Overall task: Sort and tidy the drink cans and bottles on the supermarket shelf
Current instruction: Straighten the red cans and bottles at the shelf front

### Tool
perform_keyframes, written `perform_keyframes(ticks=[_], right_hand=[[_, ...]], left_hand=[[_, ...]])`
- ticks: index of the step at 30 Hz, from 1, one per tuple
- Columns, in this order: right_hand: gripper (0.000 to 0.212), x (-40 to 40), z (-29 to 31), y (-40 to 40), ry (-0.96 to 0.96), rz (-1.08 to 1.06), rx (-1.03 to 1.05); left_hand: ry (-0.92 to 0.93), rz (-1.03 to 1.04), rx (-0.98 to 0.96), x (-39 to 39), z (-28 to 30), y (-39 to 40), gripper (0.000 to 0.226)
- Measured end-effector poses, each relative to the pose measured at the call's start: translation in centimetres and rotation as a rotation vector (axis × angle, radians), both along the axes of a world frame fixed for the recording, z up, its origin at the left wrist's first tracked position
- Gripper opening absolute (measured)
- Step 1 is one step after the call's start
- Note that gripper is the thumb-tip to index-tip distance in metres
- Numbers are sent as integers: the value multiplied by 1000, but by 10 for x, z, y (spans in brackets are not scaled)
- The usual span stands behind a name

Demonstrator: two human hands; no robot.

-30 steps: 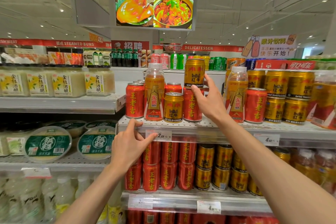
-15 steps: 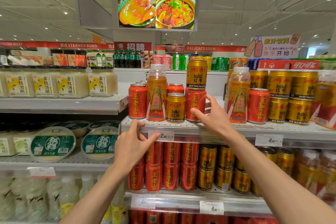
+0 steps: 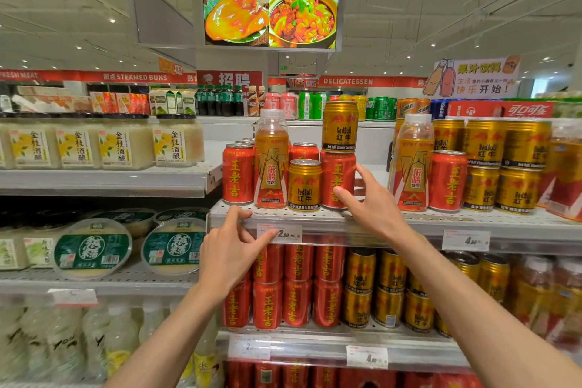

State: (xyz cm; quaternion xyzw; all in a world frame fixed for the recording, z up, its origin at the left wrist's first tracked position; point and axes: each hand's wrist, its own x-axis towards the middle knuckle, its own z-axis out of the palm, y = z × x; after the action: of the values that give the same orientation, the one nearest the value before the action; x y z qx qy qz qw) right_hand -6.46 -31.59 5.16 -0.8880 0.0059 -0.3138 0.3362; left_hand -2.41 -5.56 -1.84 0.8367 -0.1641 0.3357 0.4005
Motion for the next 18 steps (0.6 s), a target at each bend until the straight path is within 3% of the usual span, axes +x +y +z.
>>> perform_keyframes(ticks=[8, 15, 18], right_hand=[[73, -14, -26, 13, 4, -158, -125], [61, -72, -88, 17, -47, -231, -303], [56, -96, -115, 19, 29, -228, -236]], left_hand=[[44, -41, -25, -3, 4, 1, 51], [81, -164, -73, -27, -28, -4, 61], [130, -257, -46, -45, -51, -12, 46]])
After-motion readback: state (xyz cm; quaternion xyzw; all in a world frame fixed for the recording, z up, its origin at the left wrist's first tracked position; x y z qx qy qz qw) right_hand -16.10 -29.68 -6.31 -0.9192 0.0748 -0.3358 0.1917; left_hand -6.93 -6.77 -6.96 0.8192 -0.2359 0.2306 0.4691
